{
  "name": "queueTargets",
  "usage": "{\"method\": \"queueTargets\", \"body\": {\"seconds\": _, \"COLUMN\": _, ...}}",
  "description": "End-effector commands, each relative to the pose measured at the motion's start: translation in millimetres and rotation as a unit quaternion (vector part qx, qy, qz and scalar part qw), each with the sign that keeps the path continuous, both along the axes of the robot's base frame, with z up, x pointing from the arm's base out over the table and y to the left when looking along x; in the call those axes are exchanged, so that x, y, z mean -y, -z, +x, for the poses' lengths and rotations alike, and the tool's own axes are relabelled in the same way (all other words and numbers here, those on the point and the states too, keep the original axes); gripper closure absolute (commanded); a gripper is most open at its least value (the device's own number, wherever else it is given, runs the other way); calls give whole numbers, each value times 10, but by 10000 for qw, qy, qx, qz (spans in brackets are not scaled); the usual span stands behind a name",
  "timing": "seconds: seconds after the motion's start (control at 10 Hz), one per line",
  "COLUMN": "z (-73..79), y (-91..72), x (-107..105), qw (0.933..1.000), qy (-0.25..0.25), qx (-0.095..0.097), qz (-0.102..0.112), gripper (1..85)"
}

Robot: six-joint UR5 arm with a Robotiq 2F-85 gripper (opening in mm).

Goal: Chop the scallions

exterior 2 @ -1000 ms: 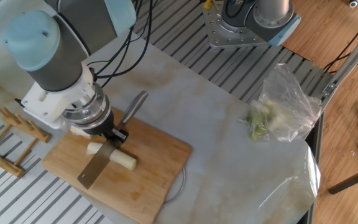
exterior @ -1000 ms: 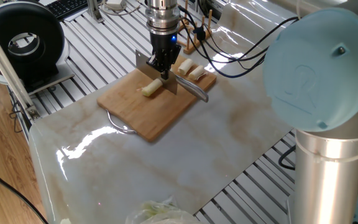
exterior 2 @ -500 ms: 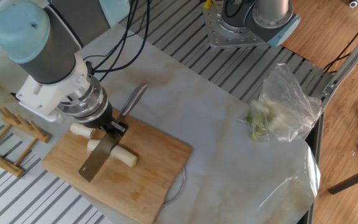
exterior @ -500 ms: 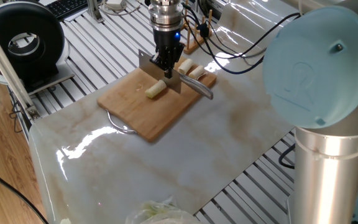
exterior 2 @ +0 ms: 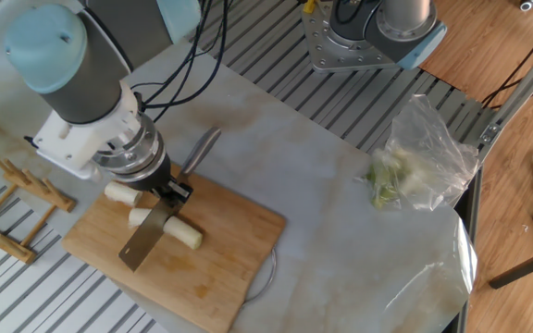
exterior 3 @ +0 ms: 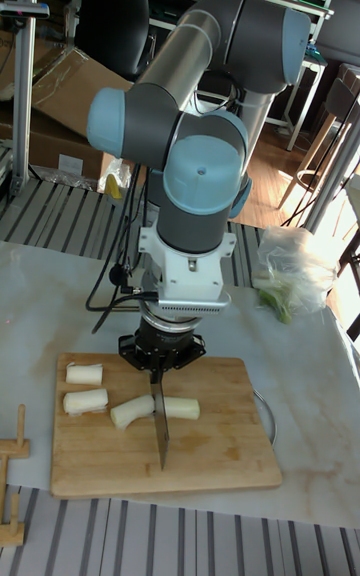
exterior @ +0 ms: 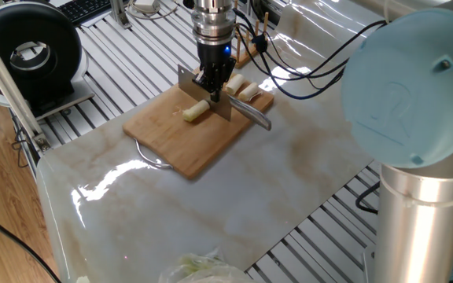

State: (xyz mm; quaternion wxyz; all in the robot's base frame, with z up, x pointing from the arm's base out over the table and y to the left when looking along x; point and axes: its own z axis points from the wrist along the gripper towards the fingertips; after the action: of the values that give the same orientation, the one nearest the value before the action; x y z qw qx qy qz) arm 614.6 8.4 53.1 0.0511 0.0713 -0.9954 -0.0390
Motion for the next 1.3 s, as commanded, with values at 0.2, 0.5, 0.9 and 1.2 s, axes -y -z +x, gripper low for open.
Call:
{"method": "queueTargets", "body": {"seconds": 0.2, "z": -74, "y": -180, "x": 44, "qw": 9997, "qy": -83, "qx": -162, "qz": 173, "gripper": 843}}
{"method": "queueTargets", "body": {"seconds": 0.5, "z": 20, "y": -209, "x": 12, "qw": 9997, "qy": 153, "qx": 19, "qz": 164, "gripper": 843}}
{"method": "queueTargets", "body": {"seconds": 0.9, "z": 79, "y": -43, "x": -55, "qw": 9998, "qy": 98, "qx": 101, "qz": 156, "gripper": 843}}
{"method": "queueTargets", "body": {"seconds": 1.2, "z": 118, "y": 35, "x": -89, "qw": 9997, "qy": 143, "qx": 182, "qz": 123, "gripper": 843}}
